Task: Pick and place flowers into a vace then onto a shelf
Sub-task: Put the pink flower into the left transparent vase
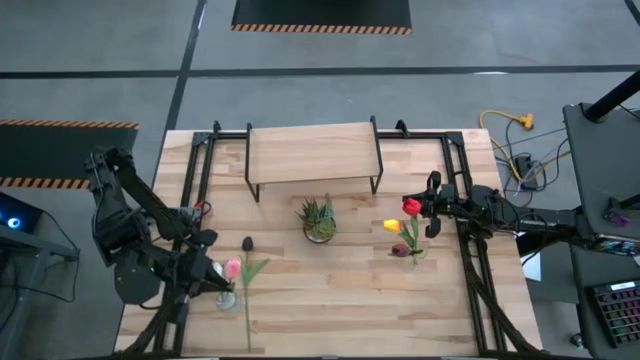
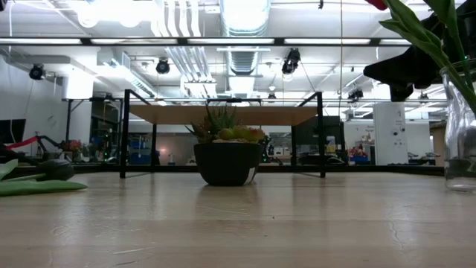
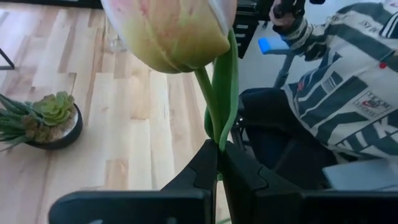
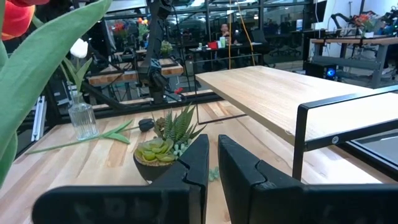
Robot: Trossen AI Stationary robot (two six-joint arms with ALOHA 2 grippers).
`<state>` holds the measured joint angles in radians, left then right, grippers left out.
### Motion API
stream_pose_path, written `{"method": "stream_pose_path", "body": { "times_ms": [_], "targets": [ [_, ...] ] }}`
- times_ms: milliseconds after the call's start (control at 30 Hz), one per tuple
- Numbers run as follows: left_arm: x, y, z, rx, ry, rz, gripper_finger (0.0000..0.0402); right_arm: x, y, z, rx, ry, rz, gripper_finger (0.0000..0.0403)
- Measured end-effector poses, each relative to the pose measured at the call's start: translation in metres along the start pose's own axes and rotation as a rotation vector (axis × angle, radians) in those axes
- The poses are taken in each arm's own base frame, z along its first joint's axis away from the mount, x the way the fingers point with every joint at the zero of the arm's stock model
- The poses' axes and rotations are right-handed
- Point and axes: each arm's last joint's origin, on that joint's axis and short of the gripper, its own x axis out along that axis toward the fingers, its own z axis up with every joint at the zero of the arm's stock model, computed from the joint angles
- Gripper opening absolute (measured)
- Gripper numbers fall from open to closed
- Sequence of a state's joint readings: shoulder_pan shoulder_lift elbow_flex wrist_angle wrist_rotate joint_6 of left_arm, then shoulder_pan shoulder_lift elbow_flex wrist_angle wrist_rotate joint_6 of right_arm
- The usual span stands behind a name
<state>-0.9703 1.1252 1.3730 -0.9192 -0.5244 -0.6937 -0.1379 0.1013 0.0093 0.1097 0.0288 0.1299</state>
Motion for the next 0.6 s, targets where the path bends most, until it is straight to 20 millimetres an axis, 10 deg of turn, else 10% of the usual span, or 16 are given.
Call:
{"method": "stream_pose_path", "body": {
  "times_ms": [600],
  "targets": [
    [-0.0082, 0.0058, -0.003, -0.026, 0.037, -0.012, 0.0, 0.0, 0.0001, 0.0007, 0.001, -0.008, 0.001, 0.0028]
  ]
}}
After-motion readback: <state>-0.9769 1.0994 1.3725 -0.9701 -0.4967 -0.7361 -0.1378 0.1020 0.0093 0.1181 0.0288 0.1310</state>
